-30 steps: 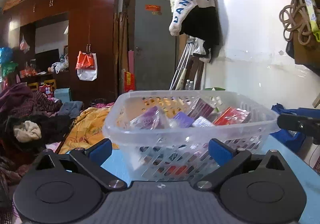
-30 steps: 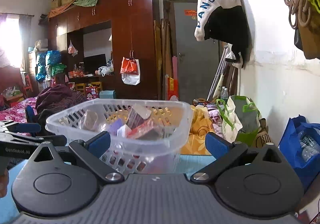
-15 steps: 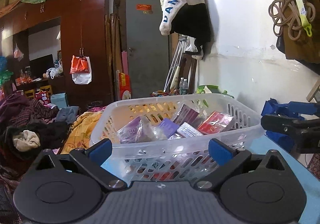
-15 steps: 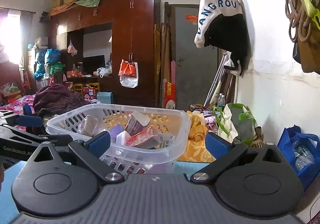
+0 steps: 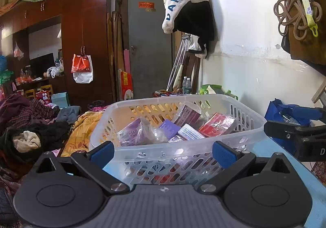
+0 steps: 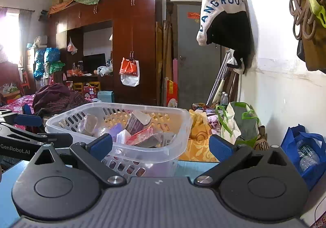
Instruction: Organize objects
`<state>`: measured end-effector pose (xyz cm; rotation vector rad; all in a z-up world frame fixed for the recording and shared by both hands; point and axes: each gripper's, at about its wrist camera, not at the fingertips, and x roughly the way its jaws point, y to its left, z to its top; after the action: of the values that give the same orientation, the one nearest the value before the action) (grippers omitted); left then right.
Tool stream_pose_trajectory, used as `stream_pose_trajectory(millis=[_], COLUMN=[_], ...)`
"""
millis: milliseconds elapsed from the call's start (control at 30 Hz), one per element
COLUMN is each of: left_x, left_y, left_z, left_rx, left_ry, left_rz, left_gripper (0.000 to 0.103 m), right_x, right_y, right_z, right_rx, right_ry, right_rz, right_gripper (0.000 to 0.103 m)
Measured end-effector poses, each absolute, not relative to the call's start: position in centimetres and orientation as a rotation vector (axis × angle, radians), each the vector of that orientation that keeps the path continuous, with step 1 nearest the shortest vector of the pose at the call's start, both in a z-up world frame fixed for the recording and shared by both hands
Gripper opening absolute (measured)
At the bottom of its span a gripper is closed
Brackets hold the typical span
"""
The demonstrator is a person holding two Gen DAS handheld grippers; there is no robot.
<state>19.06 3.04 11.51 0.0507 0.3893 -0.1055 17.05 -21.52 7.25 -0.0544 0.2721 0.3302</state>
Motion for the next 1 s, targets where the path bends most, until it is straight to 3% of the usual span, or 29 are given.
stream_pose_trajectory(millis=[1000], left_x=[19.26], left_y=[2.71], left_z=[11.15], left_rx=[0.036], left_ry=[0.397], left_rz=[-0.118], left_gripper=[0.103], right_x=[16.45], right_y=[-21.55], right_z=[7.37], right_rx=[-0.069], right_ry=[0.26], right_rz=[0.349], right_gripper=[0.103])
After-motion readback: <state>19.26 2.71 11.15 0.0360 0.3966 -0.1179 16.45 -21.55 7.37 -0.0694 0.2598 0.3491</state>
